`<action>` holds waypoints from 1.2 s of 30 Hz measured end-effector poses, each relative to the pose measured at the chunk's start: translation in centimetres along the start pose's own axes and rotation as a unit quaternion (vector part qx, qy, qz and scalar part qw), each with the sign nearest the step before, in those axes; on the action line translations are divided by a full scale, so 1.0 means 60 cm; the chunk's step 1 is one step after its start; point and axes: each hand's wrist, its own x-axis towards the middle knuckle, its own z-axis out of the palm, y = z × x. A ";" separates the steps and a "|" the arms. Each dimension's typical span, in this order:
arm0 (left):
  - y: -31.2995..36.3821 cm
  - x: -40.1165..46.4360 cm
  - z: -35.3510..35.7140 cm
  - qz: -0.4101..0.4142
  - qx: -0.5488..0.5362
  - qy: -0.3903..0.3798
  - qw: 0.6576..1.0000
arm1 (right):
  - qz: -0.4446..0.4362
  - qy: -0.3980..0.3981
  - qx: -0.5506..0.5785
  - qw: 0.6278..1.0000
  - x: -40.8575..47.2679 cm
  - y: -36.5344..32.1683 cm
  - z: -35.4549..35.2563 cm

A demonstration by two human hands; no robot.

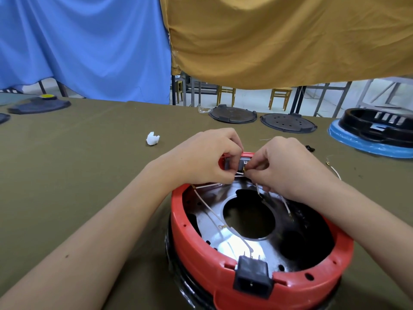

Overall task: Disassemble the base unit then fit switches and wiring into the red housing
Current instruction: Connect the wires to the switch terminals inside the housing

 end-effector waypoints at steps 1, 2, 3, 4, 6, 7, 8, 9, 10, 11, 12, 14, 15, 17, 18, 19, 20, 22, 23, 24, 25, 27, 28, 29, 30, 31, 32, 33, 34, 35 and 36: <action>0.000 0.000 0.000 -0.001 0.001 0.000 1.000 | -0.003 0.001 -0.013 1.000 0.001 -0.001 0.001; 0.000 0.001 0.000 -0.002 0.002 0.000 1.000 | -0.005 0.005 -0.023 1.000 0.002 -0.001 0.001; 0.000 0.001 0.000 -0.002 0.002 -0.001 1.000 | -0.005 0.009 -0.030 0.999 0.003 -0.002 0.001; 0.000 0.001 0.000 -0.004 0.003 -0.001 1.000 | -0.006 0.016 -0.037 0.999 0.004 -0.002 0.001; 0.002 0.000 0.000 -0.007 0.006 0.000 1.000 | -0.018 0.033 -0.051 0.998 0.004 -0.001 0.001; 0.003 0.000 -0.001 -0.008 0.006 0.001 1.000 | -0.026 0.043 -0.057 0.997 0.005 0.000 0.001; 0.004 -0.001 -0.001 -0.009 0.006 0.001 1.000 | -0.036 0.055 -0.063 0.996 0.006 0.002 0.001; 0.006 -0.001 -0.002 -0.011 0.007 0.000 1.000 | -0.048 0.067 -0.071 0.994 0.007 0.004 0.002; 0.007 -0.001 -0.003 -0.012 0.010 -0.002 1.000 | -0.060 0.073 -0.080 0.992 0.008 0.006 0.003; 0.008 -0.001 -0.004 -0.013 0.013 -0.004 1.000 | -0.070 0.075 -0.089 0.991 0.010 0.008 0.003; 0.010 -0.001 -0.004 -0.015 0.015 -0.005 1.000 | -0.077 0.068 -0.096 0.990 0.012 0.010 0.004; 0.010 0.000 -0.004 -0.016 0.020 0.000 1.000 | -0.076 0.044 -0.099 0.991 0.014 0.012 0.004; 0.010 -0.001 -0.003 -0.017 0.022 0.006 1.000 | -0.073 0.034 -0.097 0.992 0.014 0.012 0.003; 0.010 -0.002 -0.004 -0.023 0.020 0.016 0.999 | -0.068 0.027 -0.090 0.993 0.015 0.012 0.001; 0.010 -0.003 -0.004 -0.025 0.019 0.018 0.999 | -0.064 0.024 -0.086 0.994 0.016 0.011 0.000; 0.010 -0.003 -0.004 -0.028 0.020 0.016 0.999 | -0.058 0.020 -0.085 0.994 0.017 0.009 -0.001; 0.010 -0.003 -0.004 -0.031 0.022 0.014 0.999 | -0.056 0.018 -0.087 0.994 0.019 0.008 -0.003; 0.009 -0.001 -0.004 -0.036 0.030 0.007 0.999 | -0.061 0.016 -0.106 0.992 0.023 0.008 -0.006; 0.009 -0.001 -0.004 -0.038 0.034 0.003 0.999 | -0.064 0.015 -0.118 0.991 0.024 0.007 -0.006; 0.009 -0.001 -0.003 -0.038 0.037 0.000 0.999 | -0.067 0.012 -0.127 0.990 0.025 0.007 -0.007; 0.009 -0.001 -0.003 -0.039 0.037 -0.001 0.999 | -0.070 0.007 -0.132 0.989 0.027 0.007 -0.008; 0.007 -0.001 -0.003 -0.044 0.029 0.000 0.999 | -0.077 -0.010 -0.124 0.989 0.031 0.010 -0.015; 0.007 -0.002 -0.004 -0.049 0.024 0.000 0.999 | -0.080 -0.021 -0.111 0.990 0.034 0.013 -0.019; 0.006 -0.003 -0.004 -0.054 0.019 -0.002 0.998 | -0.086 -0.037 -0.098 0.991 0.036 0.016 -0.024; 0.006 -0.003 -0.005 -0.058 0.015 -0.004 0.998 | -0.094 -0.056 -0.091 0.990 0.037 0.018 -0.028; 0.006 -0.003 -0.005 -0.063 0.013 -0.008 0.998 | -0.103 -0.071 -0.093 0.988 0.039 0.021 -0.027; 0.006 -0.003 -0.006 -0.067 0.014 -0.011 0.998 | -0.112 -0.078 -0.096 0.986 0.040 0.023 -0.023; 0.006 -0.003 -0.005 -0.070 0.019 -0.013 0.997 | -0.118 -0.071 -0.097 0.986 0.041 0.025 -0.018; 0.006 -0.003 -0.005 -0.071 0.025 -0.015 0.997 | -0.121 -0.057 -0.093 0.987 0.042 0.028 -0.013; 0.006 -0.003 -0.005 -0.072 0.030 -0.017 0.997 | -0.122 -0.042 -0.087 0.988 0.043 0.032 -0.009; 0.006 -0.003 -0.005 -0.071 0.031 -0.019 0.997 | -0.126 -0.030 -0.081 0.988 0.044 0.036 -0.006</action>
